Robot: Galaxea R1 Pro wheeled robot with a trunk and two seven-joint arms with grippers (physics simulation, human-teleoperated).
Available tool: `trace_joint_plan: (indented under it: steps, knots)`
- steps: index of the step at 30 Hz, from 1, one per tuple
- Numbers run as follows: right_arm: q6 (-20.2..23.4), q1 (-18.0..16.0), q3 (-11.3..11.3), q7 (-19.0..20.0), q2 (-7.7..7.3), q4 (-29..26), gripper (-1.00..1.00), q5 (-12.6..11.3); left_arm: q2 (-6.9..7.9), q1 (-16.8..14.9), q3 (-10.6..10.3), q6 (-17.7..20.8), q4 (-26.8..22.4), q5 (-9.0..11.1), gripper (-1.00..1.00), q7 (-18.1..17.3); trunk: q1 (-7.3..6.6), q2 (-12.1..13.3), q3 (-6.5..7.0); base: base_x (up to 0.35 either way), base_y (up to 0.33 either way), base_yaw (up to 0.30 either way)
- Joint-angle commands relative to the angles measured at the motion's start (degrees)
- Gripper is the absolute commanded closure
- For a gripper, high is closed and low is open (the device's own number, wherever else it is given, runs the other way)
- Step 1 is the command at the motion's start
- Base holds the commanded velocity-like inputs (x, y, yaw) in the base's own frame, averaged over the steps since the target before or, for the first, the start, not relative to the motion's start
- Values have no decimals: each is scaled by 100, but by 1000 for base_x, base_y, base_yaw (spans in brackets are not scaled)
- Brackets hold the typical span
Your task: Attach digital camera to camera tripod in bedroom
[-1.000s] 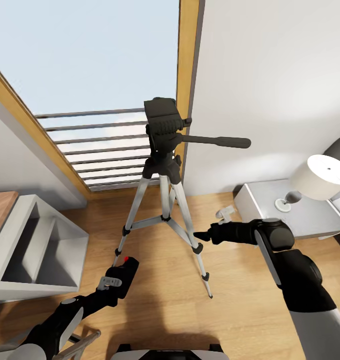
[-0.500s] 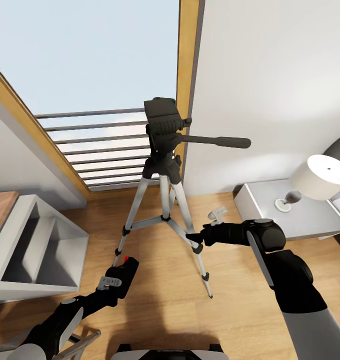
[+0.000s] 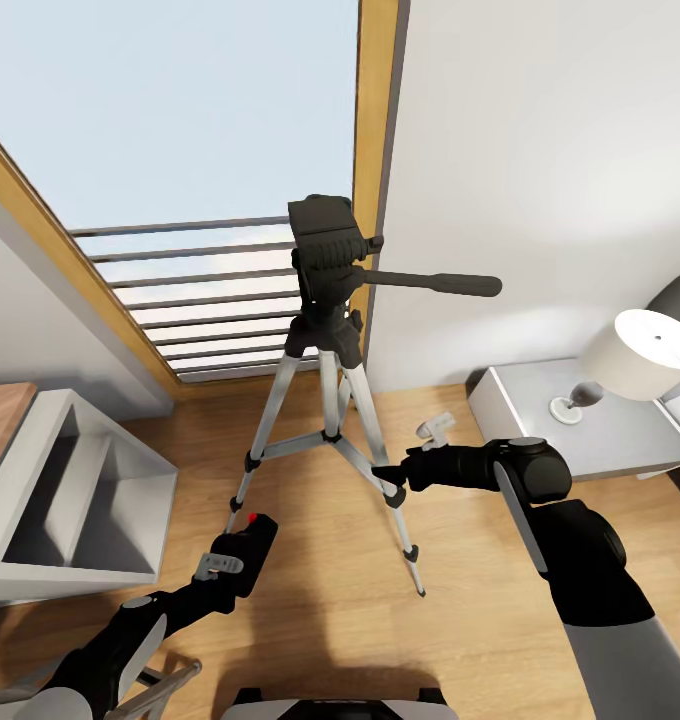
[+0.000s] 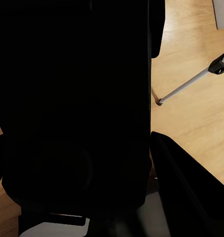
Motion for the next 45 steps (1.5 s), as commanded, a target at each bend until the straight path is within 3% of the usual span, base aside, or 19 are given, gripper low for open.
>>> trace_joint_plan:
  steps: [1,3,8,11,14,19,33,40,45]
  knots:
    - [25,-5,4,22,-3,-5,-100,21,7,-2,-23,50,-11,56,100,-6,3,-10,-8,0,0,0]
    - [25,-5,4,20,-3,-5,-100,21,9,-2,-23,50,-12,56,100,-6,3,-10,-8,0,0,0]
    - [-140,-167,-158,-142,159,157,-100,188,174,7,154,-91,-175,264,100,-75,3,-10,-8,0,0,0]
    - [-236,-212,-129,-238,256,253,-100,283,222,7,261,-171,-272,239,100,-58,3,-10,-8,0,0,0]
    - [-334,-115,-114,-334,157,191,-100,207,291,7,367,-253,-370,363,100,-59,3,-10,-8,0,0,0]
    - [-498,-36,-112,-495,-4,94,-100,169,321,7,538,-363,-534,404,100,-90,3,-10,-8,0,0,0]
    - [-649,-23,-125,-603,3,-8,-100,153,317,7,997,-389,-868,423,100,-128,3,-10,-8,0,0,0]
    - [-867,-23,-120,-828,220,-21,-100,152,313,7,1224,-390,-898,418,100,-131,3,-10,-8,0,0,0]
    - [-1027,-23,-120,-988,381,-19,-100,147,313,7,1226,-395,-910,417,100,-135,3,-10,-8,0,0,0]
